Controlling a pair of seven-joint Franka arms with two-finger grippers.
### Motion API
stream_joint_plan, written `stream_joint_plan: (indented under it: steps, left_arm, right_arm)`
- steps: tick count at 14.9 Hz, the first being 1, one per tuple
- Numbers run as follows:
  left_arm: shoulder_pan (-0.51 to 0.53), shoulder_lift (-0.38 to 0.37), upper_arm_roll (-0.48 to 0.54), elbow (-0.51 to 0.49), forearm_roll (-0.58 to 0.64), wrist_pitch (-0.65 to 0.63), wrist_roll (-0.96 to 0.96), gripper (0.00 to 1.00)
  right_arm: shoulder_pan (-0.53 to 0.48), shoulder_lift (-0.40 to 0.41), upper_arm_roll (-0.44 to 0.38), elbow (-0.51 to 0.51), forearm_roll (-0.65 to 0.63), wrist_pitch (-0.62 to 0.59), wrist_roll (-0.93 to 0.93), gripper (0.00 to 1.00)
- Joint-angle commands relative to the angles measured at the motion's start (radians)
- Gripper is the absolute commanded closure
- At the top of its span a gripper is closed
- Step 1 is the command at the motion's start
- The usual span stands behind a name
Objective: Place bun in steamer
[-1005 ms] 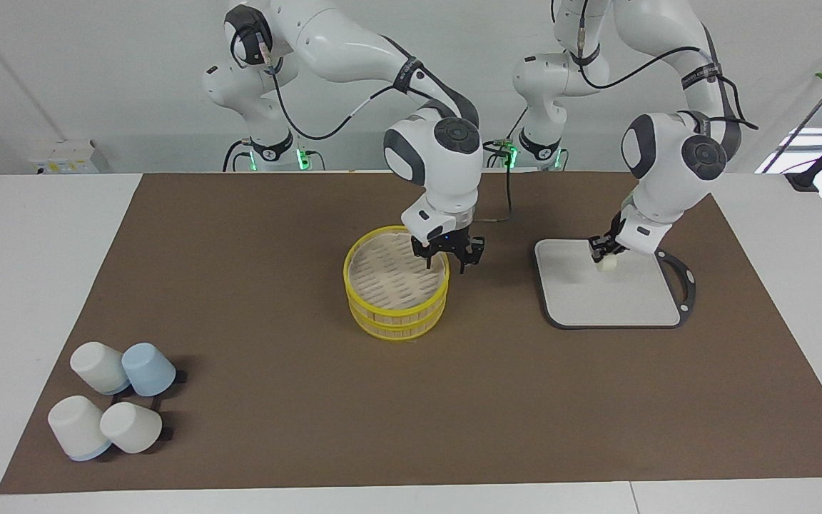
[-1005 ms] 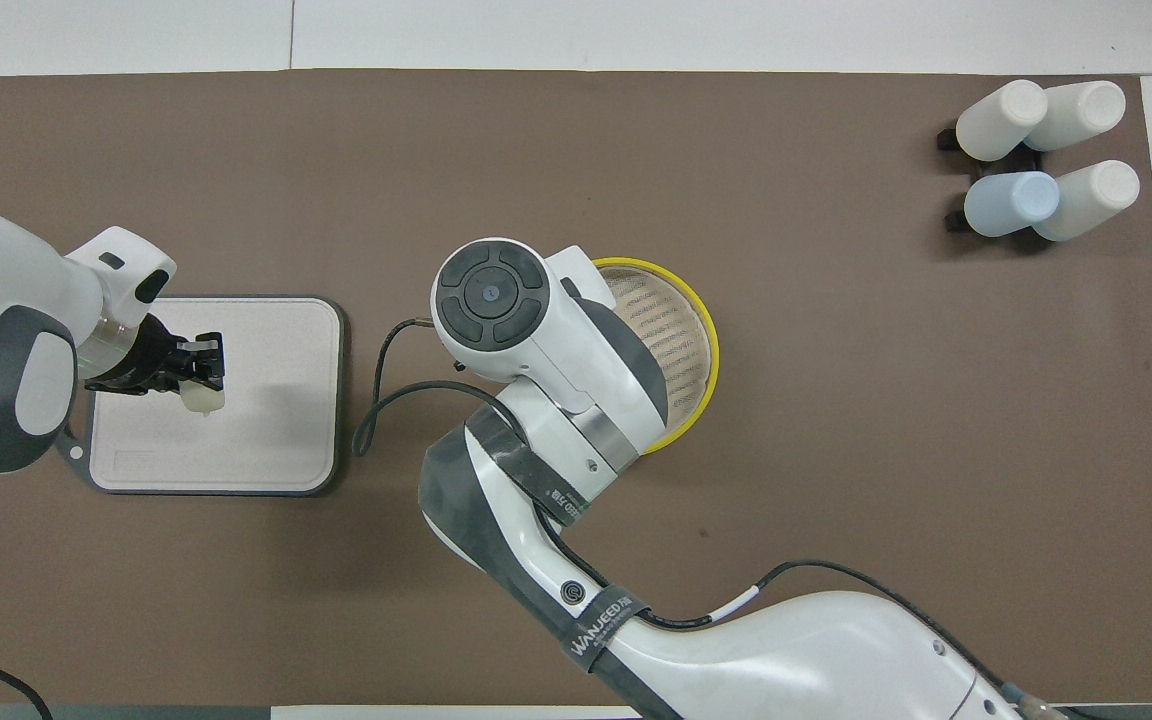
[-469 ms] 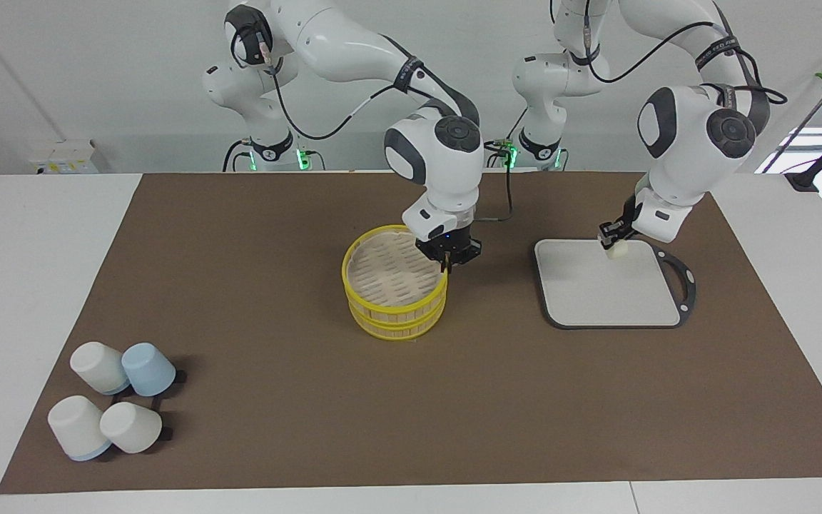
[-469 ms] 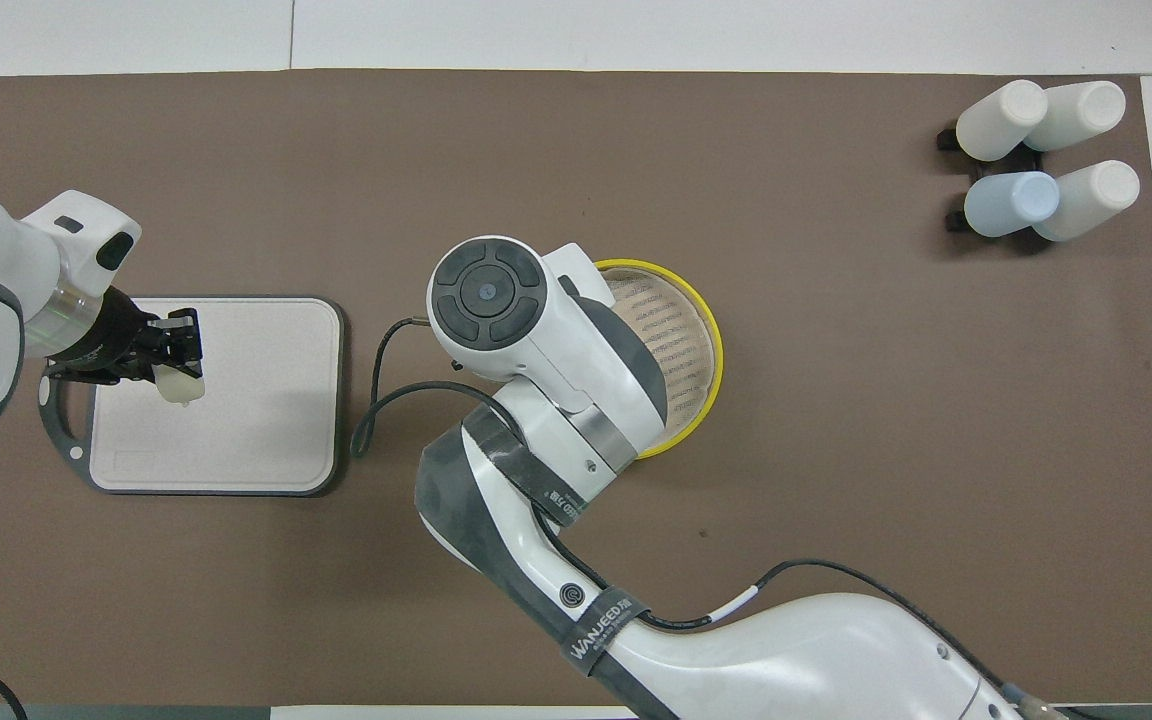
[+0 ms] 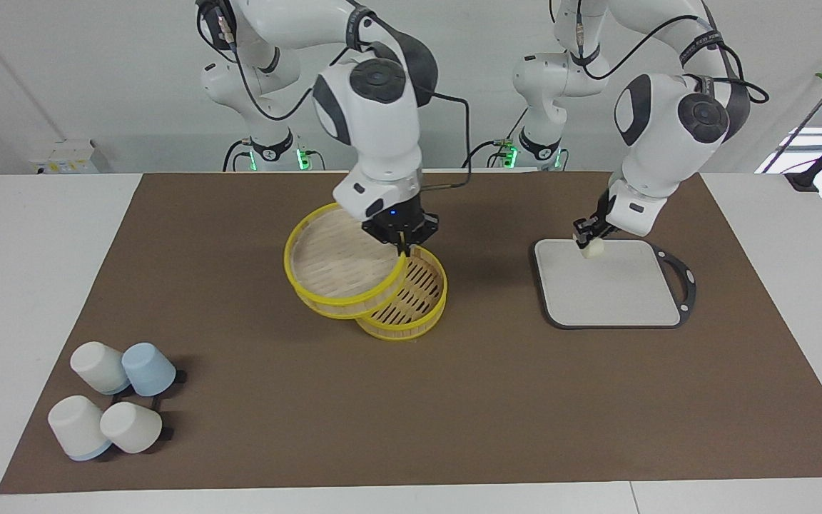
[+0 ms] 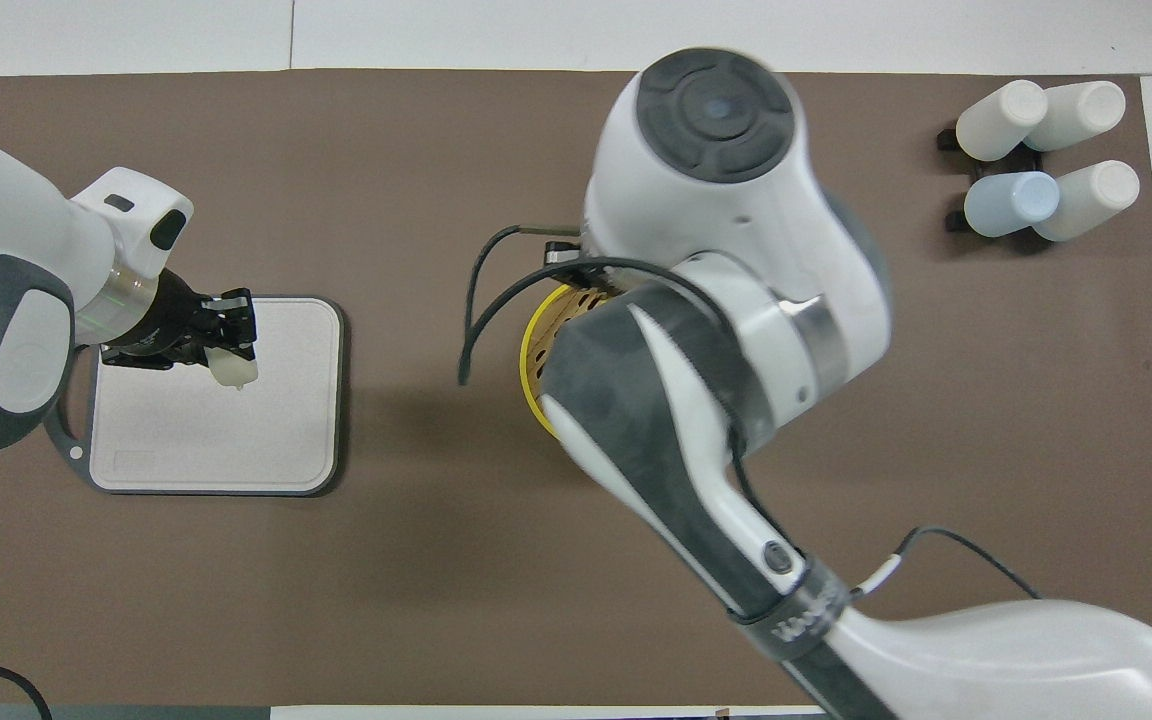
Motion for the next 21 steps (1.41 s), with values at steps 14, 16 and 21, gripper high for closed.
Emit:
stream_joint_plan:
  steps: [14, 16, 21]
  left_arm:
    - [-0.470, 0.431, 0.005, 0.373, -0.039, 0.170, -0.508, 0.68]
    - [-0.519, 0.459, 0.006, 0.354, -0.038, 0.217, -0.524, 0.68]
    - [-0.531, 0.487, 0.006, 0.313, -0.028, 0.298, -0.564, 0.68]
  right_arm:
    - [-0.339, -0.124, 0.002, -0.245, -0.095, -0.014, -0.518, 1.00]
    - [-0.340, -0.127, 0.002, -0.254, -0.095, -0.012, -0.520, 1.00]
    - [-0.362, -0.150, 0.004, -0.306, -0.094, 0.030, -0.552, 1.00]
